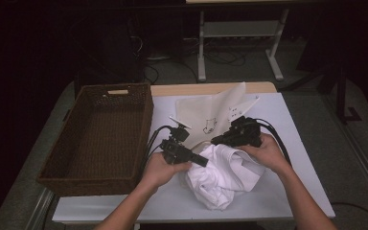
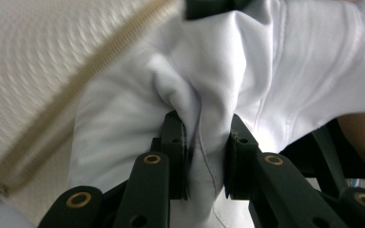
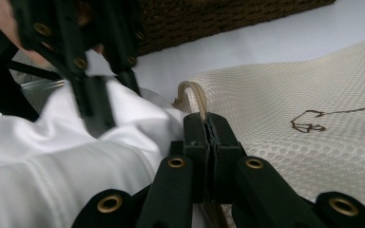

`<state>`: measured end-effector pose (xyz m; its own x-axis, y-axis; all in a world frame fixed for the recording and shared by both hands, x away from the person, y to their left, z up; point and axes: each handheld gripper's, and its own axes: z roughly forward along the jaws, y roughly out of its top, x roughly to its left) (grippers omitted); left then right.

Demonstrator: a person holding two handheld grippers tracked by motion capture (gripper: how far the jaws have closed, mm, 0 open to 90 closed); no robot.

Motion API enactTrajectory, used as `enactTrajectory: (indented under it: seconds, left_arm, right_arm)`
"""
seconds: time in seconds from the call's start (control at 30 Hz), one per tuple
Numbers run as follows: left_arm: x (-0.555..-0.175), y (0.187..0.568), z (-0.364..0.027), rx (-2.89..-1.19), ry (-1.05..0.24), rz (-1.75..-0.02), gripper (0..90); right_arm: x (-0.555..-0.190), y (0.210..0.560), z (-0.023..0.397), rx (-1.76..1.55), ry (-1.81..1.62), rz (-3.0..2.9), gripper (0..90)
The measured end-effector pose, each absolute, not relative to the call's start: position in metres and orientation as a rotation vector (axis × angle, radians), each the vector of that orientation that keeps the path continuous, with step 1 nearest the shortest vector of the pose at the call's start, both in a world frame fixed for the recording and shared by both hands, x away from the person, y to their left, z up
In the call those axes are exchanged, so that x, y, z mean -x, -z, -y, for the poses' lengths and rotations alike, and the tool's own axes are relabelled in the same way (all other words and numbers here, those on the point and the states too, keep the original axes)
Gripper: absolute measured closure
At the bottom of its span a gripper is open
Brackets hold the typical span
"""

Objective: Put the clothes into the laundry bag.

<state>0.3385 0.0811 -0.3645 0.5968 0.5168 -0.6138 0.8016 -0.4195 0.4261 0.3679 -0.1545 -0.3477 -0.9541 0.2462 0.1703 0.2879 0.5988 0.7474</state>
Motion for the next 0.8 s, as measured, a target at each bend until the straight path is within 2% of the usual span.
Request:
enactTrajectory:
  seconds: [0.23,0.33,0.4,0.53,0.7,0.8]
  left_arm:
    - [-0.354,0.401,-0.09,-1.835,0.509,-1.253,76.1]
    - [-0.353,0.404,-0.091,-1.818,0.48,-1.257,73.9]
    - [-0.349,0.4,-0.093,-1.857,0.45,-1.234,67.6]
    - [-0.339,0.387,-0.101,-1.951,0.359,-1.217,47.7]
    - [-0.321,0.375,-0.116,-1.966,0.308,-1.196,43.4]
    - [-0.311,0.376,-0.116,-2.008,0.318,-1.195,37.3]
  right_arm:
    - [-0.356,0.337,0.161,0.434,1.336,2.767,87.6]
    - [-0.357,0.345,0.16,0.469,1.273,2.799,87.5]
    - [-0.361,0.351,0.164,0.512,1.278,2.764,87.5]
    - [-0.363,0.357,0.165,0.516,1.275,2.748,87.5]
    - [-0.365,0.359,0.164,0.523,1.291,2.736,87.4]
    - [-0.366,0.359,0.165,0.524,1.294,2.735,87.4]
